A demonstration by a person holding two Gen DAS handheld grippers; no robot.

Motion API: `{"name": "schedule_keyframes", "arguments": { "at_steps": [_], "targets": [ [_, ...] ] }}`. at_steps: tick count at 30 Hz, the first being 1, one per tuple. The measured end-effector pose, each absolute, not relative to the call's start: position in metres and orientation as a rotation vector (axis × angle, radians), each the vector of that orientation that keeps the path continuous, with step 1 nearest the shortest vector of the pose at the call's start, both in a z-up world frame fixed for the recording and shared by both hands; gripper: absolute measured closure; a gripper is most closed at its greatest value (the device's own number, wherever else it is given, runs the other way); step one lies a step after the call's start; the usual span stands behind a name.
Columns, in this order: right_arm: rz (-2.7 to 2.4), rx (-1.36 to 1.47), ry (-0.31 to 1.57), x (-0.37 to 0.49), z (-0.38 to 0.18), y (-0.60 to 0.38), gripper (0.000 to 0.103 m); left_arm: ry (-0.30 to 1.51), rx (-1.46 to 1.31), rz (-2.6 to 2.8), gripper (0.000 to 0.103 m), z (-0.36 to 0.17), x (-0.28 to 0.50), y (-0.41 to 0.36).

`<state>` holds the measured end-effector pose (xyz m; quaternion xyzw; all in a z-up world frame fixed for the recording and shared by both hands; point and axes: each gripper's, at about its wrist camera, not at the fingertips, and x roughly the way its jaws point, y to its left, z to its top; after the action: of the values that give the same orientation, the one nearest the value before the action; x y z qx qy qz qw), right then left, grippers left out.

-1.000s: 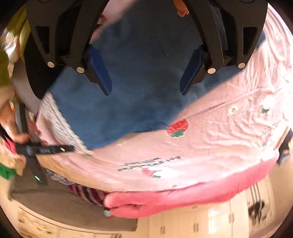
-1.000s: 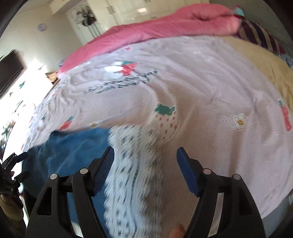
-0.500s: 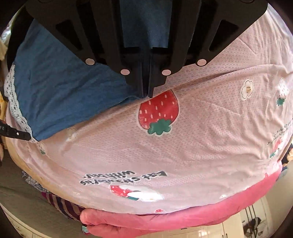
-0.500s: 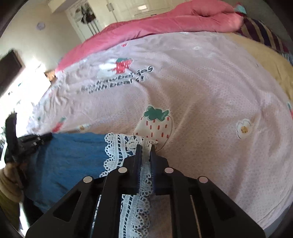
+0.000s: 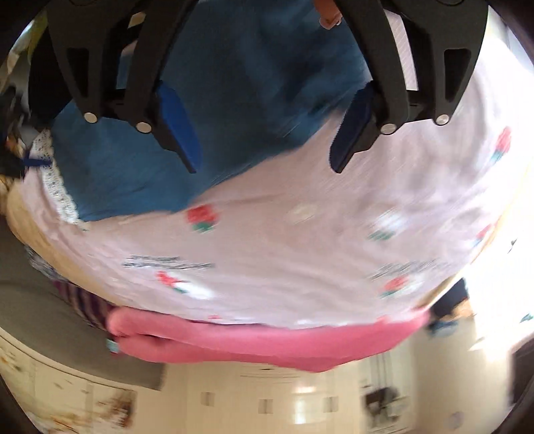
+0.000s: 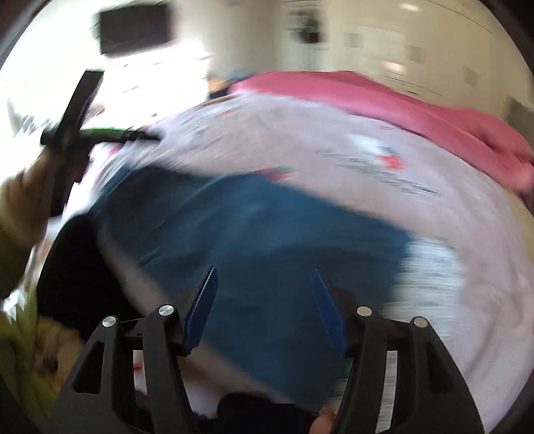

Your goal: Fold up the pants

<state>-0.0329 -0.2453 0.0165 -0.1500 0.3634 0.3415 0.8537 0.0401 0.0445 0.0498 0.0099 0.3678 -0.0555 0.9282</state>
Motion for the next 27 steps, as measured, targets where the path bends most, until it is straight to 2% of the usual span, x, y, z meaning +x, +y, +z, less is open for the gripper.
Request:
{"name": "schedule_keyframes", "arguments": {
  "at_steps": [2, 10, 13, 15, 16, 17, 18, 20, 21, 22, 25, 26, 27],
  "targets": [
    [0.756, -0.429, 0.751, -0.047, 0.004, -0.213, 0.045, 0.761, 0.004, -0.040, 0.020, 0.045, 0.021, 0.070],
    [0.764, -0.642, 0.705, -0.056, -0.013, -0.160, 0.048, 0.894, -0.218, -0.023, 0.020, 0.008, -0.019, 0.139],
    [0.758, -0.675, 0.715, -0.056, -0.021, -0.158, 0.060, 0.924, -0.338, -0.116, 0.022, -0.003, -0.015, 0.144],
    [0.755, -0.685, 0.736, -0.054, -0.026, -0.159, 0.071, 0.944, -0.341, -0.113, 0.031, -0.010, -0.006, 0.139],
    [0.756, -0.684, 0.744, -0.055, -0.028, -0.160, 0.075, 0.956, -0.347, -0.115, 0.042, -0.013, -0.002, 0.136],
    [0.754, -0.681, 0.753, -0.055, -0.030, -0.161, 0.083, 0.961, -0.360, -0.135, 0.050, -0.015, 0.001, 0.134],
    [0.751, -0.672, 0.768, -0.054, -0.032, -0.162, 0.088, 0.971, -0.348, -0.128, 0.052, -0.018, 0.006, 0.130],
    [0.752, -0.644, 0.789, -0.053, -0.034, -0.165, 0.091, 0.979, -0.303, -0.104, 0.068, -0.018, 0.010, 0.125],
    [0.756, -0.617, 0.801, -0.050, -0.035, -0.168, 0.092, 0.977, -0.300, -0.104, 0.071, -0.017, 0.014, 0.125],
    [0.758, -0.602, 0.808, -0.051, -0.034, -0.169, 0.092, 0.969, -0.286, -0.100, 0.080, -0.013, 0.015, 0.125],
    [0.783, -0.549, 0.803, -0.052, -0.027, -0.171, 0.094, 0.920, -0.239, -0.108, 0.088, 0.010, 0.017, 0.128],
    [0.799, -0.539, 0.794, -0.054, -0.023, -0.169, 0.094, 0.907, -0.232, -0.107, 0.096, 0.016, 0.018, 0.129],
    [0.811, -0.552, 0.784, -0.056, -0.023, -0.165, 0.094, 0.886, -0.199, -0.081, 0.100, 0.021, 0.017, 0.131]
  ]
}}
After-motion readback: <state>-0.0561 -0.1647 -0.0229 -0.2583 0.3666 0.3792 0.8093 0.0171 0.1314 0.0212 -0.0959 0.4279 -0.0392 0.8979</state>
